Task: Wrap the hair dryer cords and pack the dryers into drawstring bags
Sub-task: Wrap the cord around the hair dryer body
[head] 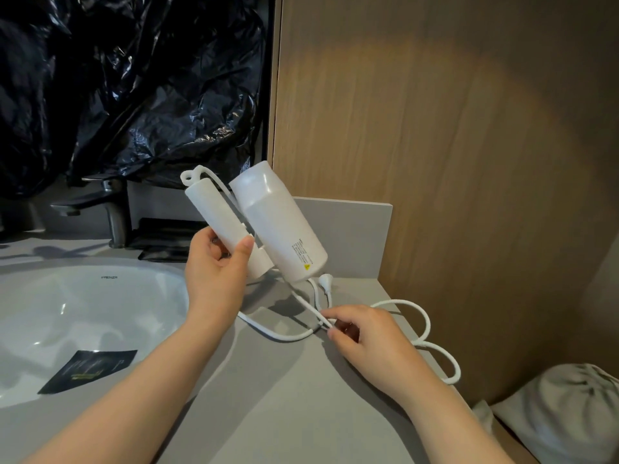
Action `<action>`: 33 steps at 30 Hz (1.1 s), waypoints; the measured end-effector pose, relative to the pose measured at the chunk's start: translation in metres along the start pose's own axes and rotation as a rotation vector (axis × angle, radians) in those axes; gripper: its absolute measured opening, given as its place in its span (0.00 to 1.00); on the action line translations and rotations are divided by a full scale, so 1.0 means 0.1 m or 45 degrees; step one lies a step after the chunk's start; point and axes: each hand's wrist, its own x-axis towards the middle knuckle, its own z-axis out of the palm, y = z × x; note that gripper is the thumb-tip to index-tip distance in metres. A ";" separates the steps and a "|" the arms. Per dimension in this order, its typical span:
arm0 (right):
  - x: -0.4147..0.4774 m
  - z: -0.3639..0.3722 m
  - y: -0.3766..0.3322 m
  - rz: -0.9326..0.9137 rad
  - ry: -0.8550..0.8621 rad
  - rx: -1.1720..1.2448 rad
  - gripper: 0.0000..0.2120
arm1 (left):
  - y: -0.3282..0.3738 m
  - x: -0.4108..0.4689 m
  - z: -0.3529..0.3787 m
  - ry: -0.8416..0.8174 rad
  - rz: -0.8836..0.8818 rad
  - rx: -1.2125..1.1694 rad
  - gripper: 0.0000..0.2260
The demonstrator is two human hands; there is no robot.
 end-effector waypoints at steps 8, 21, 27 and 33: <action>-0.02 -0.05 -0.02 -0.174 0.209 -0.112 0.06 | -0.03 -0.05 0.00 -0.144 0.212 0.169 0.17; -0.04 -0.13 0.03 -0.235 0.791 -0.104 0.14 | 0.06 -0.14 0.05 -0.356 0.287 0.080 0.18; 0.00 -0.10 0.03 -0.044 0.808 0.123 0.14 | 0.08 -0.14 0.07 -0.469 0.198 0.029 0.14; 0.02 -0.15 0.02 0.118 0.508 0.578 0.24 | 0.11 -0.15 0.07 -0.565 0.128 -0.078 0.14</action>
